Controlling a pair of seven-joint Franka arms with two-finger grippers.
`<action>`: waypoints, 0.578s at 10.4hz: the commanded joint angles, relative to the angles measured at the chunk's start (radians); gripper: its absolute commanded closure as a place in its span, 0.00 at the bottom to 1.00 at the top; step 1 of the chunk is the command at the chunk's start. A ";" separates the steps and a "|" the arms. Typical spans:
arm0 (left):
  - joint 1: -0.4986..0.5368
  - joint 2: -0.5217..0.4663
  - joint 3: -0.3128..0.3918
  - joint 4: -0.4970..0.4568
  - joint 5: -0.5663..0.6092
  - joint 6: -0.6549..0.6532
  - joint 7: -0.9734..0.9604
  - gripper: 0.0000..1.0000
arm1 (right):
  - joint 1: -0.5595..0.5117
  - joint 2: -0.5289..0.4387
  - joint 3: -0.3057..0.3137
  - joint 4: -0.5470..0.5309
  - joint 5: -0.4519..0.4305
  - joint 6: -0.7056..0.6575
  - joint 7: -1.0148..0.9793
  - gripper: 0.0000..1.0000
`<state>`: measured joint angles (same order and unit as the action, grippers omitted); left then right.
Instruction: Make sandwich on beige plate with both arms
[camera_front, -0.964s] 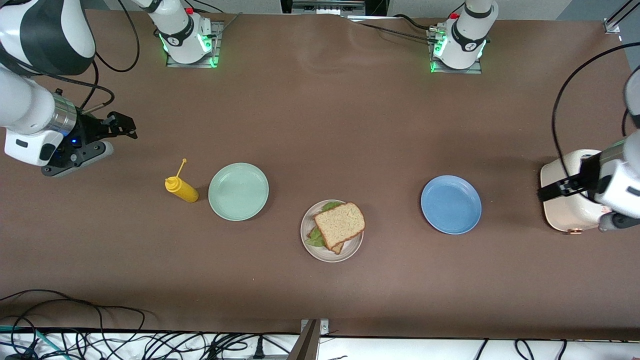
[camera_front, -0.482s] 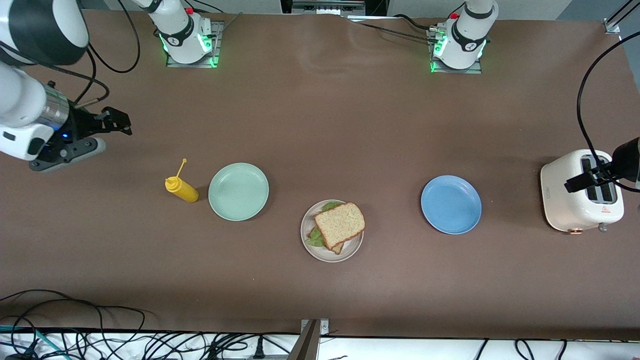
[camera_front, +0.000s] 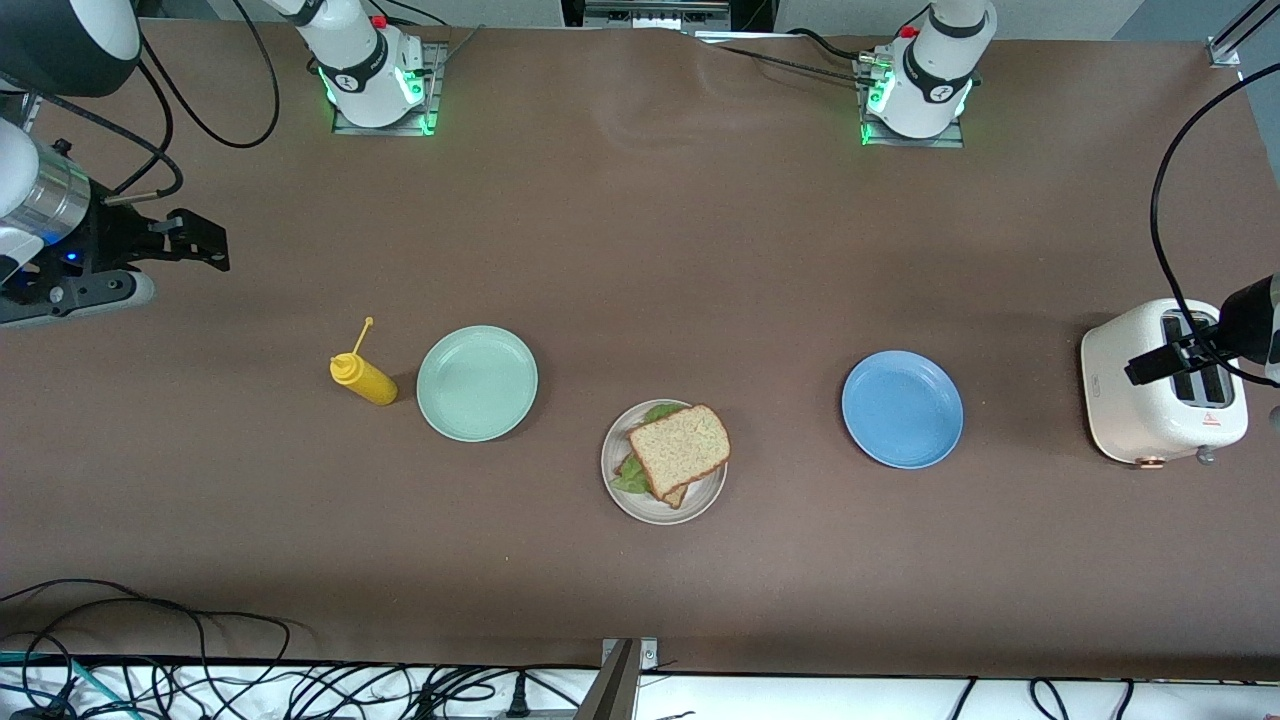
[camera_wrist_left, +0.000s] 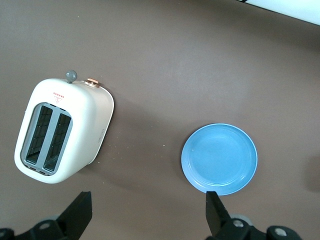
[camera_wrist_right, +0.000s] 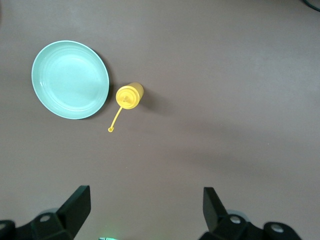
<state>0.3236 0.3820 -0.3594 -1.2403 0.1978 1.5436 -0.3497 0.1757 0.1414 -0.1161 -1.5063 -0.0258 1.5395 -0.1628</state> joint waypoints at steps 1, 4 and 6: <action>0.015 -0.017 -0.003 -0.013 0.028 -0.005 0.021 0.00 | -0.001 0.010 0.001 0.018 -0.013 0.016 0.016 0.00; 0.018 -0.017 -0.003 -0.013 0.028 -0.005 0.023 0.00 | -0.008 0.014 -0.010 0.017 -0.010 0.017 0.016 0.00; 0.031 -0.017 -0.003 -0.011 0.029 -0.005 0.026 0.00 | -0.040 0.009 0.001 0.005 0.018 0.054 0.016 0.00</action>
<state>0.3398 0.3820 -0.3561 -1.2403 0.1978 1.5436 -0.3476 0.1650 0.1500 -0.1263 -1.5065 -0.0234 1.5740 -0.1569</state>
